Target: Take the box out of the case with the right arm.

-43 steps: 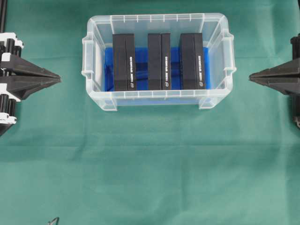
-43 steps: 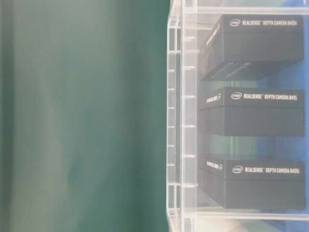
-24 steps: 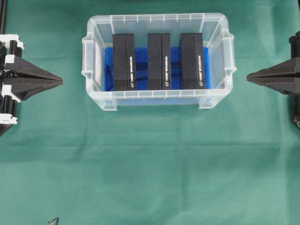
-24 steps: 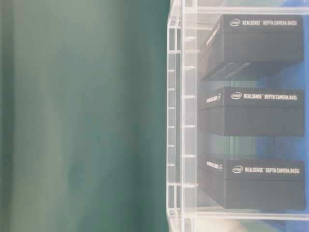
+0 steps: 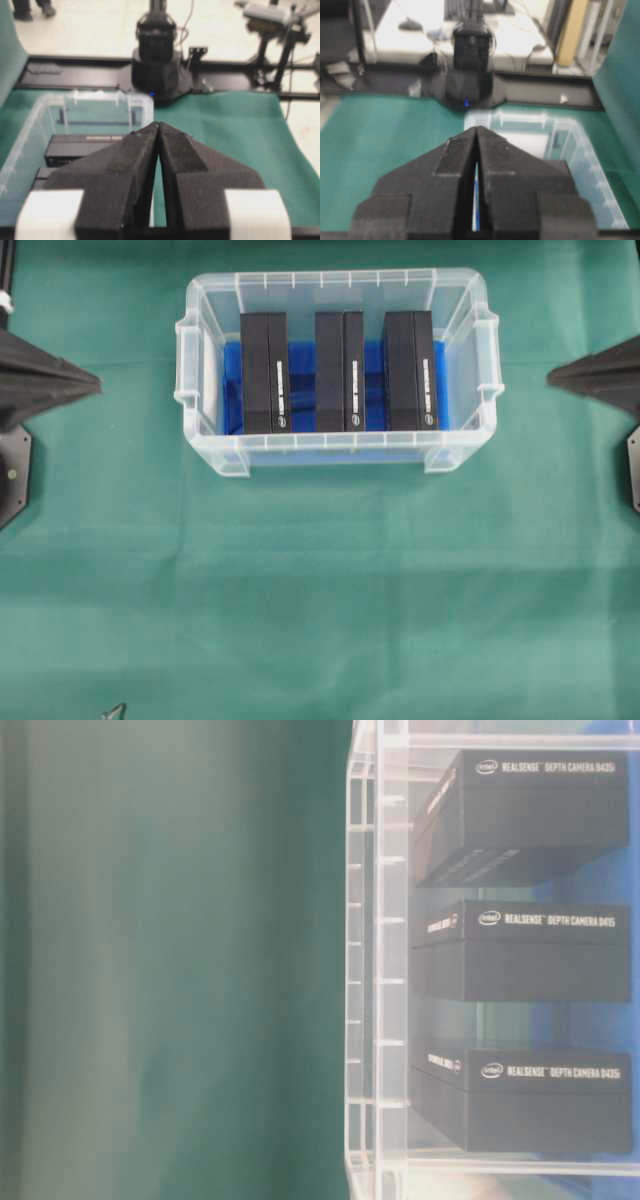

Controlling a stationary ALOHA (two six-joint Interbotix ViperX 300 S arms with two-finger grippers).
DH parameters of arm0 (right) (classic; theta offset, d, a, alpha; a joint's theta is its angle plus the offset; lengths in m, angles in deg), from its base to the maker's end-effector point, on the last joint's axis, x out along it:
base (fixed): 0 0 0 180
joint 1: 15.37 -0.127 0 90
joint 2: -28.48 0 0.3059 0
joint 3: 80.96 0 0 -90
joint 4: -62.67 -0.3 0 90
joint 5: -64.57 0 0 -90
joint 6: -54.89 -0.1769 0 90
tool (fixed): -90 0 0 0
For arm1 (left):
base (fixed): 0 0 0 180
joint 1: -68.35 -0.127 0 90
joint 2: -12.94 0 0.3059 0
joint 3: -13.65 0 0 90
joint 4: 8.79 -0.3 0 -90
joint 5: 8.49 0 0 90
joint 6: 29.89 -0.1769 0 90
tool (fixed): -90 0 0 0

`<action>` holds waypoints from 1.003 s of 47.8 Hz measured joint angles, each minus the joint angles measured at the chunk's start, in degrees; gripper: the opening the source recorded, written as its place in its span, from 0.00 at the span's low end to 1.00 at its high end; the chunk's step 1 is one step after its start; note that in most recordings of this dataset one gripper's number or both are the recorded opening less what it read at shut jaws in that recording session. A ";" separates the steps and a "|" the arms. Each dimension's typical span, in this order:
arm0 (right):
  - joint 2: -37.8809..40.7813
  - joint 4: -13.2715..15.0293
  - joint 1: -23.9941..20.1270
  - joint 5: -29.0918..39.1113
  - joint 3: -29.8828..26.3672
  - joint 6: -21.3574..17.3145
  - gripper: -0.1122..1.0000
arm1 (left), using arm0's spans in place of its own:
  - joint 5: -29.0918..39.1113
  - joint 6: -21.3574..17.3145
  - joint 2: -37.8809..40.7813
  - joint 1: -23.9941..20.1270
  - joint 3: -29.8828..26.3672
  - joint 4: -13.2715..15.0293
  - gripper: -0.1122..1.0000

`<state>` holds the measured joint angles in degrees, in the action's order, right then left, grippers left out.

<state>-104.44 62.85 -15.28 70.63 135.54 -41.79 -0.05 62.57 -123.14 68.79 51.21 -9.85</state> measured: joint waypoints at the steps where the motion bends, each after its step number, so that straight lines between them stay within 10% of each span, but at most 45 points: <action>1: 0.26 0.00 0.00 0.70 -0.97 -0.62 0.10 | 1.05 0.00 0.09 0.00 -1.05 0.00 0.10; 27: 4.75 0.00 0.00 19.95 -12.13 -6.42 0.10 | 19.69 0.26 3.16 0.26 -12.74 0.00 0.10; 48: 10.90 0.00 0.00 58.36 -19.78 -13.01 0.10 | 59.41 7.82 9.58 5.01 -22.59 0.00 0.10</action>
<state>-93.54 62.85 -15.28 128.99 115.77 -54.80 59.36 70.39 -113.56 73.80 28.62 -9.85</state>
